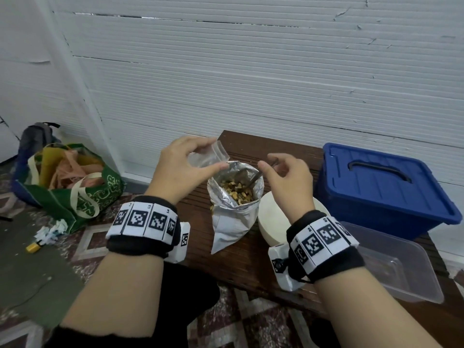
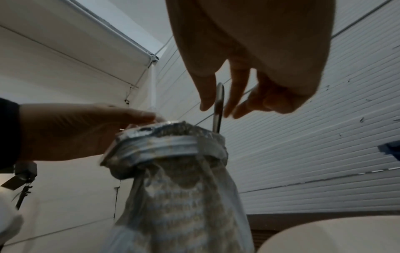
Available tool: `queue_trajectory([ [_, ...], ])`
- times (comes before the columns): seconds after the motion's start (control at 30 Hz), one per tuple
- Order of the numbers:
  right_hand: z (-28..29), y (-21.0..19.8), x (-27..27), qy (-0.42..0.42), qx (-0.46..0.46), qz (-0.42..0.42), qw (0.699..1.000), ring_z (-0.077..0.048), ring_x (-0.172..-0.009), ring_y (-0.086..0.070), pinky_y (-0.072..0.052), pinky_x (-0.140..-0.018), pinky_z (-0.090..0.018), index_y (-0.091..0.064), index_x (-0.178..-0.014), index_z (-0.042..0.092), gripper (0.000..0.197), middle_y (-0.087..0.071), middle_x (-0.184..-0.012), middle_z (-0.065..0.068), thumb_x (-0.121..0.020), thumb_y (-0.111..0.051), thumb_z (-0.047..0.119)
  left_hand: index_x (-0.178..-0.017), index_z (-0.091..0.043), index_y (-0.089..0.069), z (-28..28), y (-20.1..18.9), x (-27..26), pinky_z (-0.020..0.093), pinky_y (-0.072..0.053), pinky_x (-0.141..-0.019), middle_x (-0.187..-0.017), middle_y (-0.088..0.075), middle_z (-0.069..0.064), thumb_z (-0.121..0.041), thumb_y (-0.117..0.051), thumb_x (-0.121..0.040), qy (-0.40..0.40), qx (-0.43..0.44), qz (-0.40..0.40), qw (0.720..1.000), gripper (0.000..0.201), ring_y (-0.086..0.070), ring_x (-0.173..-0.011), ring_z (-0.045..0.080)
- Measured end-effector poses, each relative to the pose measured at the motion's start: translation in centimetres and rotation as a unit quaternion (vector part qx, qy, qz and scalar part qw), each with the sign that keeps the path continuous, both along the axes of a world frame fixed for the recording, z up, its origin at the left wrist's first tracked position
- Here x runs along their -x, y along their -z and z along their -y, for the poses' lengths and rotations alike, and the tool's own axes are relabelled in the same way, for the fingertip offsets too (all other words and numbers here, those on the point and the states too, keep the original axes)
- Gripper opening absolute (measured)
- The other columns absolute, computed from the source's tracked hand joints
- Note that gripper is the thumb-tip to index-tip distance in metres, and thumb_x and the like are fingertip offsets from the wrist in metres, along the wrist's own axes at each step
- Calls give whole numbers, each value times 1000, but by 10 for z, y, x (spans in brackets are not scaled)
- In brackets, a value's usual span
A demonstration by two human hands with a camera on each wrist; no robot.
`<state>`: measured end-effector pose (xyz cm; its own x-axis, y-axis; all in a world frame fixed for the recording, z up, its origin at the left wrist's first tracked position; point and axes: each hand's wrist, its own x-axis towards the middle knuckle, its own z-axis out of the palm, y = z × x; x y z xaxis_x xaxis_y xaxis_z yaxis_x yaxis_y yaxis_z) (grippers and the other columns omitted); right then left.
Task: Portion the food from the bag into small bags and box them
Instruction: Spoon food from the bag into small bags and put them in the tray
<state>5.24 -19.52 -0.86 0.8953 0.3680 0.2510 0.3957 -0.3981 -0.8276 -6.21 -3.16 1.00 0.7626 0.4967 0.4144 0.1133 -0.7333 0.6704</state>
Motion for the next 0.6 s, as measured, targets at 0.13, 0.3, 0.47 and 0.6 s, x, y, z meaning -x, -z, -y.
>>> queue_trajectory([
  [0.13, -4, 6, -3, -47, 61, 74, 994, -20, -81, -57, -28, -62, -26, -69, -84, 5, 30, -65, -83, -8, -96, -53, 27, -119, -28, -63, -2, 8, -3, 6, -36, -79, -102, -57, -21, -47, -79, -66, 20, 18, -51, 998, 58, -50, -93, -11],
  [0.3, -3, 8, -4, 6, 24, 85, 996, -20, -78, -57, -33, -66, -28, -68, -84, 8, 28, -64, -79, -6, -97, -50, 25, -103, -36, -59, 2, 9, -6, 3, -37, -75, -95, -56, -26, -42, -81, -66, 34, 37, -62, 997, 44, -51, -91, -12],
  [0.47, -3, 0, -7, 65, -67, -13, 996, -8, -64, -49, -28, -62, -19, -68, -82, 12, 26, -57, -67, 6, -98, -49, 23, -102, -37, -59, 1, 8, -6, 1, -38, -75, -96, -57, -25, -43, -80, -66, 33, 41, -58, 997, 42, -51, -91, -11],
  [0.6, -3, -2, -16, 98, -82, -59, 990, -9, -69, -52, -30, -60, -19, -69, -87, 11, 27, -65, -81, -2, -99, -47, 23, -106, -36, -61, -2, 9, -5, 4, -36, -75, -96, -56, -26, -44, -80, -67, 27, 32, -63, 997, 45, -50, -91, -12],
])
